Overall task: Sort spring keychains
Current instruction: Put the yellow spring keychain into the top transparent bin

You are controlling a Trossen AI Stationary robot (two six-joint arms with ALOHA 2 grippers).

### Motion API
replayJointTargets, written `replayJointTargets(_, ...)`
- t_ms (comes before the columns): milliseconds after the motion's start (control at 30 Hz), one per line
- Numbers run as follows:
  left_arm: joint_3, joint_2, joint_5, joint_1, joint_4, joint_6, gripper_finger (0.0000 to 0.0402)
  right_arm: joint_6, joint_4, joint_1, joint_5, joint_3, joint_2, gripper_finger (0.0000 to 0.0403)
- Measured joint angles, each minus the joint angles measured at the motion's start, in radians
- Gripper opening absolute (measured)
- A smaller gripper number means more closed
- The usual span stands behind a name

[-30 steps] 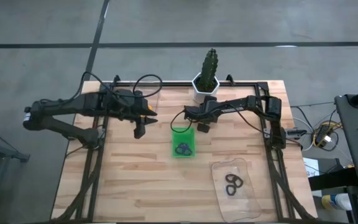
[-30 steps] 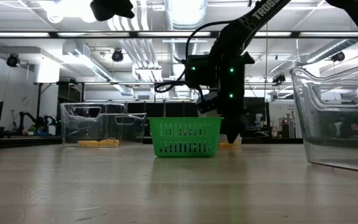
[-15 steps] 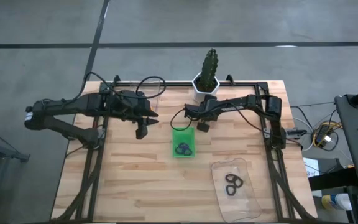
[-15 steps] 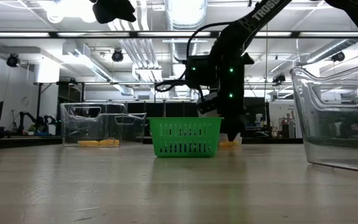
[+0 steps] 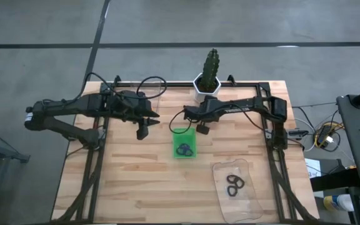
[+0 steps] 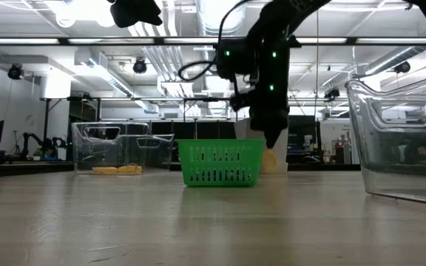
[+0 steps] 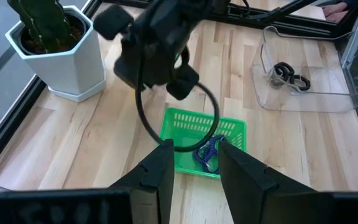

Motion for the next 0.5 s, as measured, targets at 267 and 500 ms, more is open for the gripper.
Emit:
replayJointTargets(267, 0.000, -0.001, 0.003, 0.000, -0.005, 0.000, 0.0117, 0.141, -0.146, 0.068, -0.053, 0.099, -0.112, 0.0008)
replayJointTargets(500, 0.000, -0.001, 0.041, 0.000, -0.006, 0.000, 0.0117, 0.301, -0.208, 0.157, -0.090, 0.245, -0.234, 0.0008)
